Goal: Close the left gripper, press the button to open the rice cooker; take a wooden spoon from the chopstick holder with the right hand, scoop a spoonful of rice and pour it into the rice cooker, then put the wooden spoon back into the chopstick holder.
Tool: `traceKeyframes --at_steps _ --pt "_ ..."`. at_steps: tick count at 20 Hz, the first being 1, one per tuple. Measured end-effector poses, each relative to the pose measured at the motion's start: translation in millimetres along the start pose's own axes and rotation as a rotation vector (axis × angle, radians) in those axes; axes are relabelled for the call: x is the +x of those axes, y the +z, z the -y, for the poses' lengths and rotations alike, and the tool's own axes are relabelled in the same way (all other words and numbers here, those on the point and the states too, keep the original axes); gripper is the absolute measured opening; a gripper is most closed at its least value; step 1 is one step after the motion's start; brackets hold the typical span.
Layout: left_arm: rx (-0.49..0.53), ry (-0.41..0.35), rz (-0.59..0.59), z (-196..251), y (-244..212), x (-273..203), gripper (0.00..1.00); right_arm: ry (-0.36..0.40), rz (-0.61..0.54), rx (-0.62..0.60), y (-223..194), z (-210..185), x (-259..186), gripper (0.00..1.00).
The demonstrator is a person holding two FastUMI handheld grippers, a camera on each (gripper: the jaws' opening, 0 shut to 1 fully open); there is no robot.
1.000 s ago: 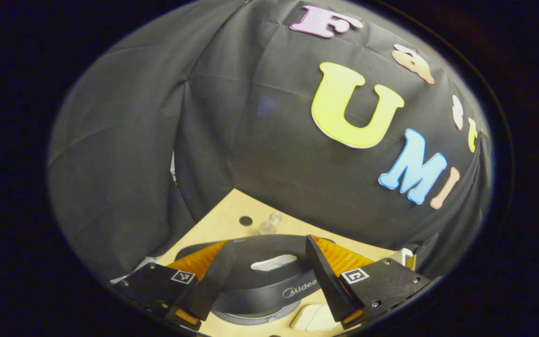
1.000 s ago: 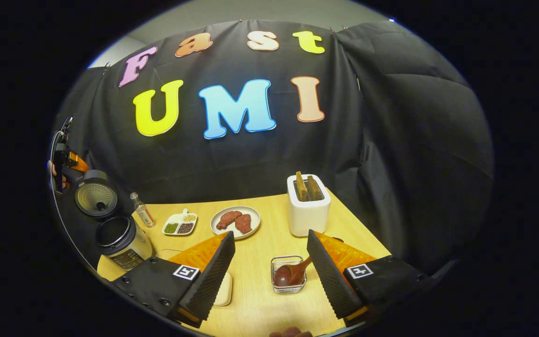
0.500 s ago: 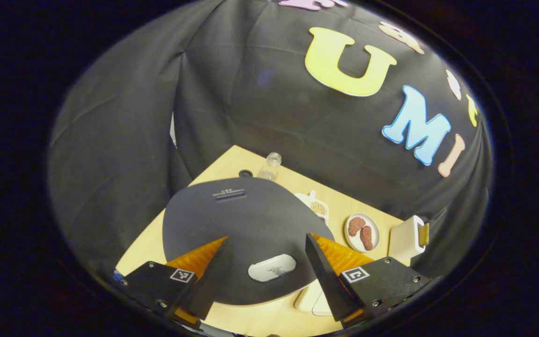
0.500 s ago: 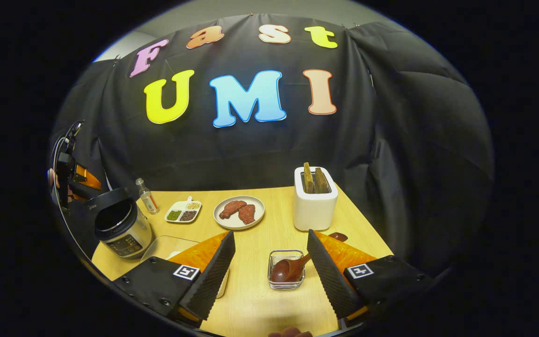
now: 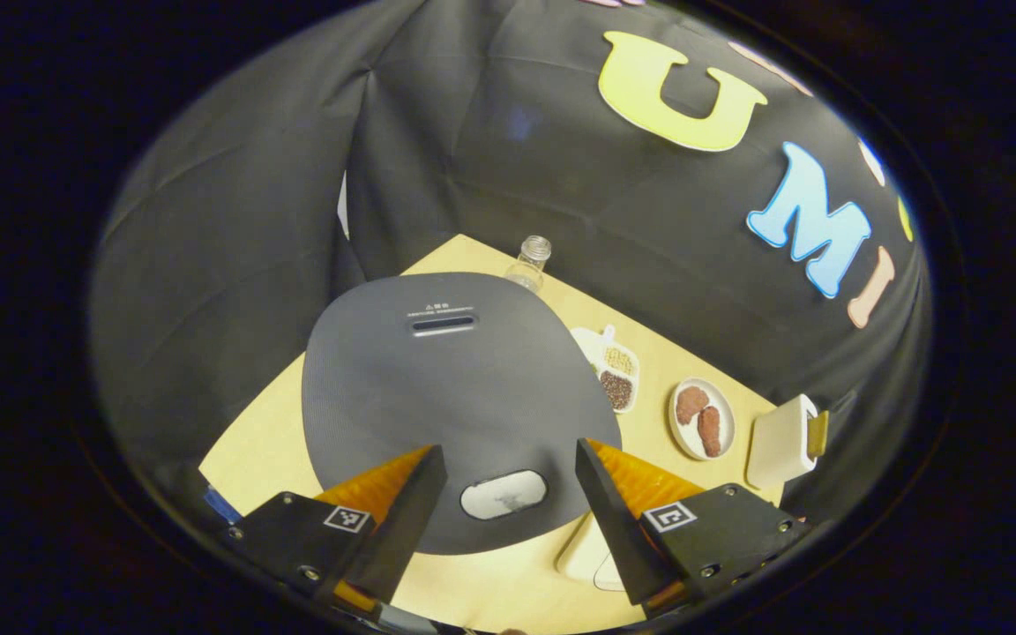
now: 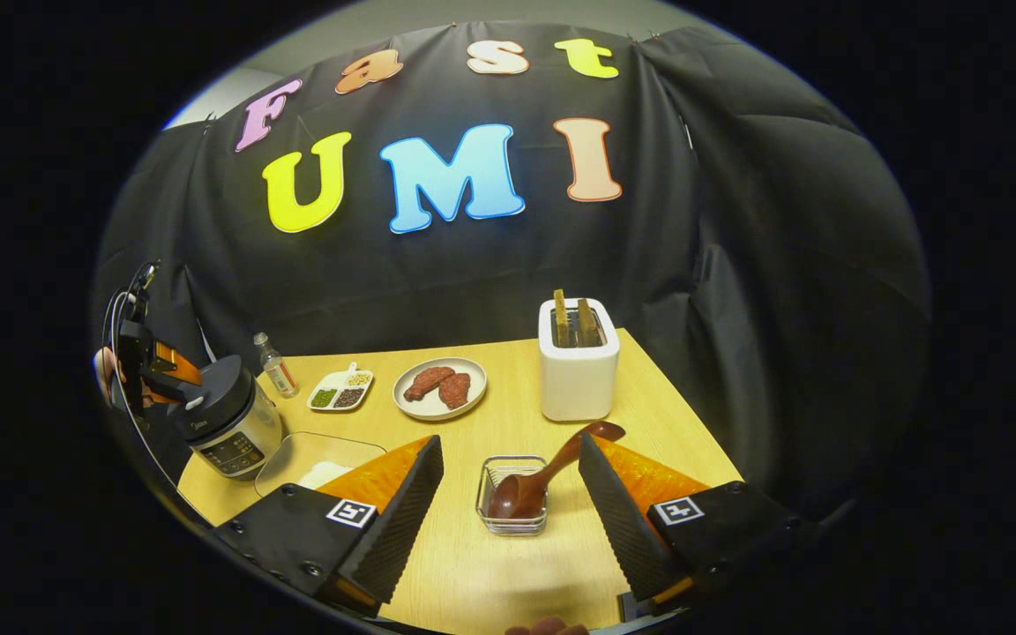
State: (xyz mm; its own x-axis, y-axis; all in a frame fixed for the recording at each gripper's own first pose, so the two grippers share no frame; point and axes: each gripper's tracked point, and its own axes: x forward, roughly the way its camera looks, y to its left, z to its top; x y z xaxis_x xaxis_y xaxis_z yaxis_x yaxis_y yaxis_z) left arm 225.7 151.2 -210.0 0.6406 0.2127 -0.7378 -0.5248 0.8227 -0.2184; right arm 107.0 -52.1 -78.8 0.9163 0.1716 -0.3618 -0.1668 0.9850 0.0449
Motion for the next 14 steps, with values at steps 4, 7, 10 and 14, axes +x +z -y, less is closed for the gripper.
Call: traceKeyframes --at_steps 4,7,10,14 --pt "-0.022 -0.025 0.026 2.5 0.6 -0.4 0.96 0.032 -0.007 0.024 -7.6 18.4 -2.4 0.99" --pt "-0.070 -0.044 0.045 1.4 -3.8 -3.0 0.97 0.055 -0.022 0.023 -18.9 32.3 -9.3 0.98" --pt "-0.068 -0.047 0.041 1.2 -10.0 -1.0 0.96 0.042 -0.033 0.004 -29.5 55.9 -17.8 0.99" --pt "-0.009 -0.016 0.050 0.8 -14.3 0.5 0.97 -0.008 -0.041 0.033 -36.6 79.2 -34.3 0.98"
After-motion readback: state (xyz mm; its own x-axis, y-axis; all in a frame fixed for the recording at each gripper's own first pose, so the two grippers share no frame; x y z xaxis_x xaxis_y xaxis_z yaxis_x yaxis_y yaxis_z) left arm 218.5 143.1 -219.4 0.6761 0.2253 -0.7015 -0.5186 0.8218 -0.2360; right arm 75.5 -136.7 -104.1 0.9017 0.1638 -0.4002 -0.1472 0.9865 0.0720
